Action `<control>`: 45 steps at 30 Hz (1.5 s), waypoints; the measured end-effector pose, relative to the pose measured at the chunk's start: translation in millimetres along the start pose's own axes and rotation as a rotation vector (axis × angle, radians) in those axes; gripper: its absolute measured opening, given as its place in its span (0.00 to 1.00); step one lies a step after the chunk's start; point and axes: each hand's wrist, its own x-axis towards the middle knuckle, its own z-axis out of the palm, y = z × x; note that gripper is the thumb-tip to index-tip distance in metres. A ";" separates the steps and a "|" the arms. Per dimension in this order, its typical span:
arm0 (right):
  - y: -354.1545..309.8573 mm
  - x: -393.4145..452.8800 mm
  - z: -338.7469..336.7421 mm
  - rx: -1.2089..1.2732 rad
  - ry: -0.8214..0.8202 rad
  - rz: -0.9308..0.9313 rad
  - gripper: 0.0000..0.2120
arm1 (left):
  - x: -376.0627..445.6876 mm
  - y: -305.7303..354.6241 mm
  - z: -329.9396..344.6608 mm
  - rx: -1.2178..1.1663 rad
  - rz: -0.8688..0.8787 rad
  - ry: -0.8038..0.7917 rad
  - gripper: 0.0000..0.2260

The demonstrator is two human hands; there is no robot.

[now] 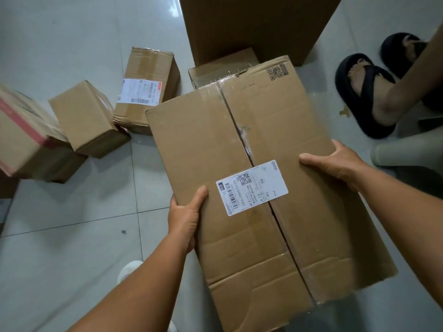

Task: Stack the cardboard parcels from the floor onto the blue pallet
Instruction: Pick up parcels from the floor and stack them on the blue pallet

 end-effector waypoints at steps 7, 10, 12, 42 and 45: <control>2.6 -10.9 -0.9 0.037 -0.009 0.009 0.36 | -4.7 9.1 -5.7 -0.002 0.001 -0.053 0.28; 1.1 -25.3 -5.2 0.069 0.002 0.013 0.36 | -15.4 22.4 -11.3 0.015 0.032 -0.054 0.24; -2.2 -37.9 -11.8 0.093 0.025 0.016 0.37 | -26.6 34.4 -15.6 0.032 0.052 -0.054 0.23; -35.2 -328.0 -45.9 0.511 0.438 0.260 0.49 | -202.2 227.9 -94.9 0.609 0.424 -0.284 0.19; -24.0 -355.2 -43.6 0.551 0.461 0.299 0.52 | -219.5 227.9 -96.8 0.655 0.446 -0.306 0.26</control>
